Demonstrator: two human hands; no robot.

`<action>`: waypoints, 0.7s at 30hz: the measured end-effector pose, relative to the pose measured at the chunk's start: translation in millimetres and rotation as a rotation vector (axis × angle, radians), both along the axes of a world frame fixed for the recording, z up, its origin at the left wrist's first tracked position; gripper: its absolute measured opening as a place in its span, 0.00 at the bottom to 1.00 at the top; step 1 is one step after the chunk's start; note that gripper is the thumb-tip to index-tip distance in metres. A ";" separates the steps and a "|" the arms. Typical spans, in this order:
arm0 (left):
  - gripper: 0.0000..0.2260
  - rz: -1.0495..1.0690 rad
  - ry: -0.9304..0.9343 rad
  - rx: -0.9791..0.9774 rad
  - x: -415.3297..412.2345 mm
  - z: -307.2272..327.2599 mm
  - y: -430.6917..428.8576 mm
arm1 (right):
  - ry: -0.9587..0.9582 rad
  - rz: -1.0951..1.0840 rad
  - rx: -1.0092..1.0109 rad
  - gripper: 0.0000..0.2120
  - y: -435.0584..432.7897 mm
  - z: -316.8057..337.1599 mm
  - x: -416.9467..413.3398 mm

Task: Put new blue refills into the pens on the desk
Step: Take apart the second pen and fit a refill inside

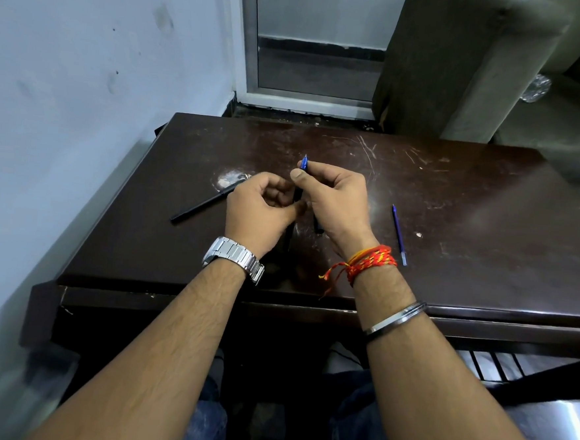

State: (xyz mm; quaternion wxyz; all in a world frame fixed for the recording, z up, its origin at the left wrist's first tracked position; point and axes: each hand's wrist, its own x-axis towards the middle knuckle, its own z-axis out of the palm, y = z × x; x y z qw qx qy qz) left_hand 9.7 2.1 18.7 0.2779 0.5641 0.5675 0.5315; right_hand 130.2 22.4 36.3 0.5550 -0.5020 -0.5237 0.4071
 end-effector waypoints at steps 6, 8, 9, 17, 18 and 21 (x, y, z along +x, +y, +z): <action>0.08 -0.086 0.063 -0.020 0.1 0.8 -1.3 | -0.024 0.007 -0.002 0.08 -0.9 1.3 0.4; 0.04 -0.079 0.038 -0.028 -0.6 0.2 -0.8 | -0.035 0.000 -0.005 0.05 -0.4 1.0 1.1; 0.06 -0.064 0.017 -0.033 -1.1 0.0 -0.2 | -0.036 0.001 -0.009 0.03 -0.4 1.0 1.3; 0.07 -0.083 0.086 -0.009 0.1 -0.1 0.0 | -0.077 -0.004 -0.012 0.08 -2.8 2.4 -1.1; 0.05 -0.081 0.108 0.003 -0.3 -1.1 0.1 | -0.089 -0.013 -0.011 0.07 -2.7 2.0 -1.2; 0.02 -0.066 0.072 0.019 -1.3 -1.9 1.0 | -0.133 -0.049 -0.009 0.07 -1.8 2.1 -1.0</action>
